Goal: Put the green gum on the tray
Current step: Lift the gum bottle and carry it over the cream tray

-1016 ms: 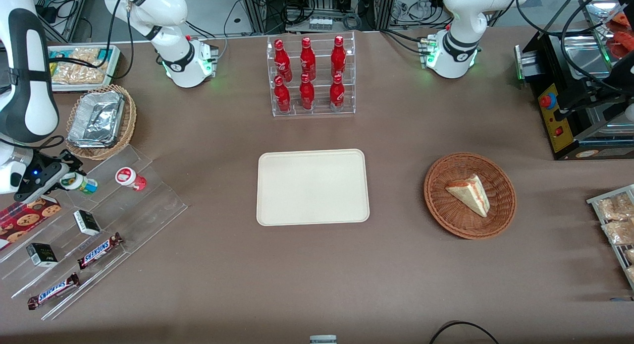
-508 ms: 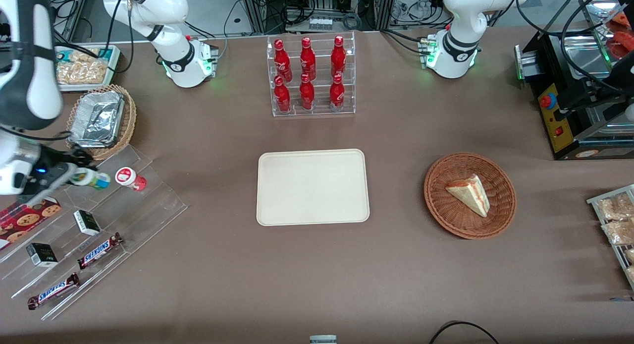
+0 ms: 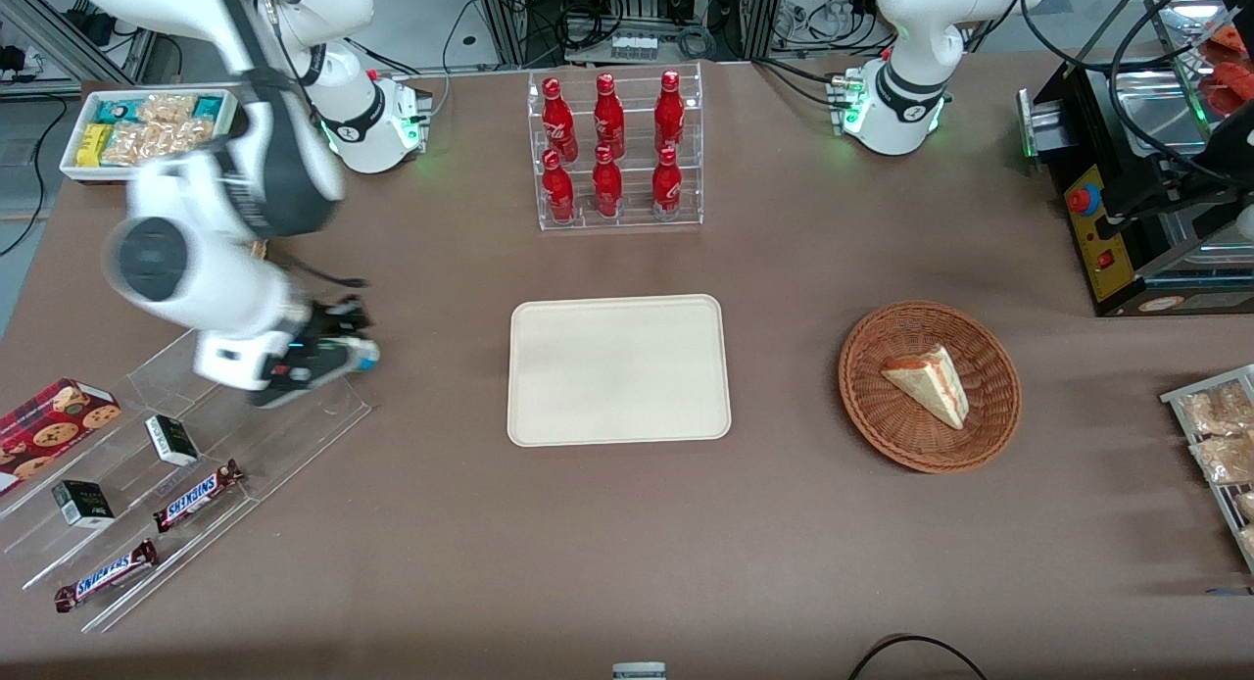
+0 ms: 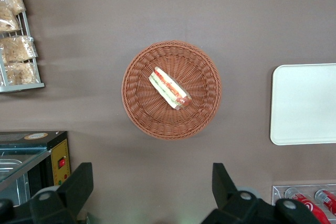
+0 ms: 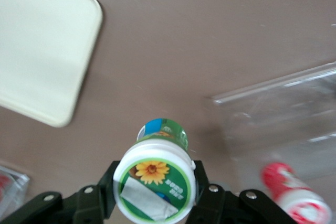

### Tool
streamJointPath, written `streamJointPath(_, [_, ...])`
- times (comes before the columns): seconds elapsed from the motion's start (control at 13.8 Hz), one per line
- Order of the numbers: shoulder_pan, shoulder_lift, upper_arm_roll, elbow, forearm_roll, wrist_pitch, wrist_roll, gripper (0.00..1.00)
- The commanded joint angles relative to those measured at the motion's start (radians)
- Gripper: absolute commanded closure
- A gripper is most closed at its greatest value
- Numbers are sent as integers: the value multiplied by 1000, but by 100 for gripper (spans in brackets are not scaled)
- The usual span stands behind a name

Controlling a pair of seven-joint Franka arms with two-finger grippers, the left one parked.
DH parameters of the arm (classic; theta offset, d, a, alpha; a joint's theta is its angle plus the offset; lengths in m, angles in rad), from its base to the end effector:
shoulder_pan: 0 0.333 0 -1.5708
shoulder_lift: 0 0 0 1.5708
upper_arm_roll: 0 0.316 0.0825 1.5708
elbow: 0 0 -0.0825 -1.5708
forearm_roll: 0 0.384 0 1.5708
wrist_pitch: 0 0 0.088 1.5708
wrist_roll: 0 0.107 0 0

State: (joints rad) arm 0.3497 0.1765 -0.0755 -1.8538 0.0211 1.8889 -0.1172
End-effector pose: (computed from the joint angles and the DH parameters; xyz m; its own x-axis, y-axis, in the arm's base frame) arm 0.5665 0.1628 0.4152 0.9178 0.3721 -0.1388 0.3728 -0.9277 -0.0221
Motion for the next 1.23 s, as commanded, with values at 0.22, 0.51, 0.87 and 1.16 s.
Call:
streamJointPath(0.22, [214,296,-13,295,80,30,465,100])
streamJointPath(0.51, [311,446,-13,429,102,128,704,100])
streamJointPath(0.87, [377,523,-13,440,128,233,809,100])
streamJointPath(1.16, [402,558,-13,440,157,243,829,100])
